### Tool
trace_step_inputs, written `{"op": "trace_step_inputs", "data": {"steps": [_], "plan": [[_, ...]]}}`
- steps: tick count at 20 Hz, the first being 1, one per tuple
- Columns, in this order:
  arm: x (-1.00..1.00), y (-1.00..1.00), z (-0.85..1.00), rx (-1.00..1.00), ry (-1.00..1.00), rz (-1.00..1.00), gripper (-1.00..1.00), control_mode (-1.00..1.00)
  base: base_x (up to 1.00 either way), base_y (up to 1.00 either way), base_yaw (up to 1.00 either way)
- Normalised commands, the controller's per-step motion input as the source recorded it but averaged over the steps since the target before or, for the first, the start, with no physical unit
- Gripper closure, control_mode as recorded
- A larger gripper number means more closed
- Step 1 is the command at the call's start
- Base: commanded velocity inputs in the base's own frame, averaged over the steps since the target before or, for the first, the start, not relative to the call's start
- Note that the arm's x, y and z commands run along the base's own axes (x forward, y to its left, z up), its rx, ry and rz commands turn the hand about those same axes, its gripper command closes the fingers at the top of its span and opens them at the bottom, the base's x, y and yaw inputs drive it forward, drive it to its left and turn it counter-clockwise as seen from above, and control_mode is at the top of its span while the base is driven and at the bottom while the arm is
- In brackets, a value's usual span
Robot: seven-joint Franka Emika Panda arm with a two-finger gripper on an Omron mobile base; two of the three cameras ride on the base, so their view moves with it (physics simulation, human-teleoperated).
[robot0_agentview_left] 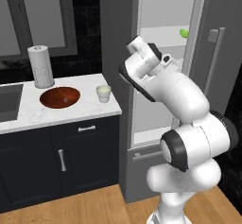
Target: Grab a lemon wedge from the fridge and one ice cube from the ice bowl, and put them in the glass of lemonade.
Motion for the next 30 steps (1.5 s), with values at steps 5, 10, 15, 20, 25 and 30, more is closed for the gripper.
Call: {"op": "trace_step_inputs", "data": {"steps": [5, 10, 15, 20, 25, 30], "plan": [[-0.23, -1.0, -0.56, 0.0, 0.04, -0.18, -1.0, -1.0, 0.0, 0.0, 0.0], [-0.76, -1.0, -0.42, 0.0, 0.0, -0.08, -1.0, -1.0, 0.0, 0.0, 0.0], [-0.69, -1.0, -0.25, 0.0, 0.0, -0.08, -1.0, -1.0, 0.0, 0.0, 0.0], [-0.1, -1.0, -0.24, 0.0, 0.0, -0.01, -1.0, -1.0, 0.0, 0.0, 0.0], [0.0, -1.0, -0.16, 0.0, 0.0, 0.0, -1.0, -1.0, 0.0, 0.0, 0.0], [0.01, -1.0, -0.02, 0.0, -0.01, 0.05, -1.0, -1.0, 0.0, 0.0, 0.0]]}}
